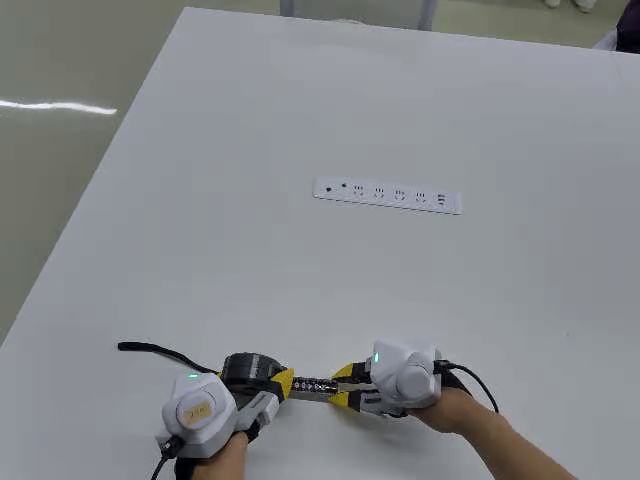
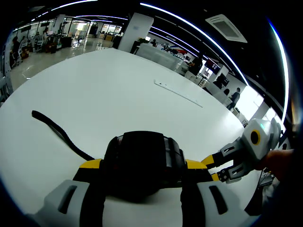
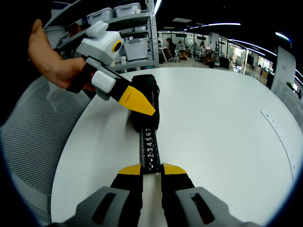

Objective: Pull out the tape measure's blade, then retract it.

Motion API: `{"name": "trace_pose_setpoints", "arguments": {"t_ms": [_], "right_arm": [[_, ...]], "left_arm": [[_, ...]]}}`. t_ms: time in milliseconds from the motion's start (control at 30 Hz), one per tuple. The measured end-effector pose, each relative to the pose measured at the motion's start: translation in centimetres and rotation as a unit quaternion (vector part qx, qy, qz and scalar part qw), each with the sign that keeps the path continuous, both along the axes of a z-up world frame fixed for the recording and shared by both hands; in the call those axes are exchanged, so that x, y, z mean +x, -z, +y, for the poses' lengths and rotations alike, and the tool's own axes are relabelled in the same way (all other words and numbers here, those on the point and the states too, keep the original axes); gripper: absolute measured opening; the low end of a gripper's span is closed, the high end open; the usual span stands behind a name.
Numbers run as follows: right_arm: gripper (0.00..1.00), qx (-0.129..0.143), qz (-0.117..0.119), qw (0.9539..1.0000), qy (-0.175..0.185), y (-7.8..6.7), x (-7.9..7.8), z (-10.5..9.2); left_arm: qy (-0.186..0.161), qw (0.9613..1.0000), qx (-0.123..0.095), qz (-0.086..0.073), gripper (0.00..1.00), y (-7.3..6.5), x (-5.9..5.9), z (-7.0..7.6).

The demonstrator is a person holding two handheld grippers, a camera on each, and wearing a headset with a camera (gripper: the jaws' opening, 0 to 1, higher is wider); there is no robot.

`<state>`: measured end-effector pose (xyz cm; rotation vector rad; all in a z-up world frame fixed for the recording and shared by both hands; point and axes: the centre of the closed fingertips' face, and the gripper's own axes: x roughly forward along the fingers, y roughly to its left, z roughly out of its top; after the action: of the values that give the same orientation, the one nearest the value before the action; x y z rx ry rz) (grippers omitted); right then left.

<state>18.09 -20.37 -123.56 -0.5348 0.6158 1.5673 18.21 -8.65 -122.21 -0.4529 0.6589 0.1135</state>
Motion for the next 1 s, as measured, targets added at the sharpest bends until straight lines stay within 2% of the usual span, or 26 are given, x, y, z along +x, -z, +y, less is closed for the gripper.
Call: {"name": "trace_pose_setpoints", "arguments": {"t_ms": [1000], "right_arm": [[0.12,0.008,-0.003,0.9999,-0.009,-0.1,-0.4,2.9]], "left_arm": [[-0.002,0.9999,-0.013,0.002,0.62,-0.2,0.0,0.1]]}}
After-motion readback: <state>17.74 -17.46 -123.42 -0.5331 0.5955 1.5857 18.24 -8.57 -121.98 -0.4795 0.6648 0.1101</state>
